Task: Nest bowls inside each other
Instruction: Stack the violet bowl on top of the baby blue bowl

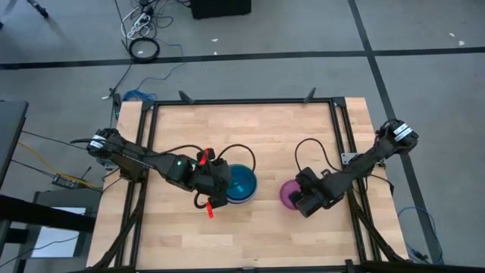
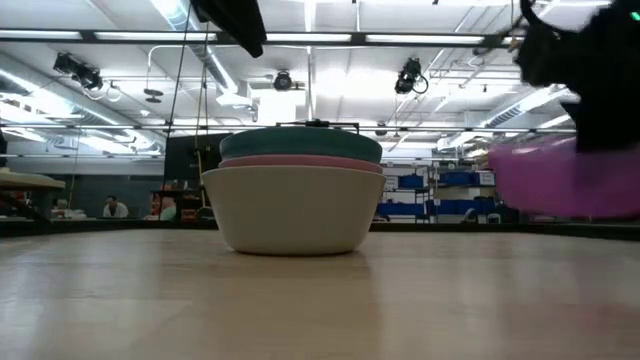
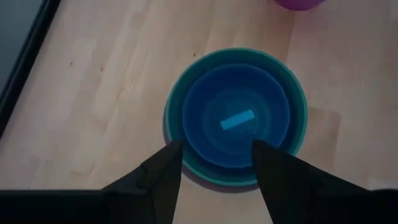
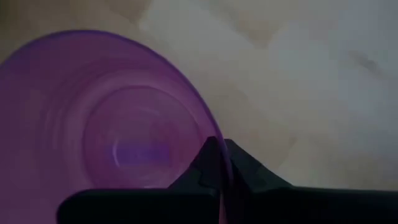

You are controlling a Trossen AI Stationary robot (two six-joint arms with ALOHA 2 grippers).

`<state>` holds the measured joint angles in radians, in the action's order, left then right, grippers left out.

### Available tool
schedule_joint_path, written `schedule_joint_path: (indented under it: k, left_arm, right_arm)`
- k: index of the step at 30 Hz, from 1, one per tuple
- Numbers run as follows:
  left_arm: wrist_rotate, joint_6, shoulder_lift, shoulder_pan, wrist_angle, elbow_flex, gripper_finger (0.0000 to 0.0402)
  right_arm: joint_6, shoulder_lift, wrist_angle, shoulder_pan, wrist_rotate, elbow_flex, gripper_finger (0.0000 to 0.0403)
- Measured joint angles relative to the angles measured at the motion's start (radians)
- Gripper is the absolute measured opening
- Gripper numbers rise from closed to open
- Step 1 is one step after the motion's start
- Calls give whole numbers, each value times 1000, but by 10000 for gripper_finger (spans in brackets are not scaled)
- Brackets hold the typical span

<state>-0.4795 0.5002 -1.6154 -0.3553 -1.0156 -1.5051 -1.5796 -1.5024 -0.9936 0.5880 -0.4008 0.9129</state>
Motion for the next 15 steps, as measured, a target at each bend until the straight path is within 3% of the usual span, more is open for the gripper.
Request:
schedule_joint_path:
  k: [7,15]
  left_arm:
    - [-59,-3,0,1,22,0,202]
    - [-94,-91,0,0,155,0,202]
  right_arm:
    - [235,0,11,-98,-121,173,1]
    - [647,0,451,-283,-106,185,0]
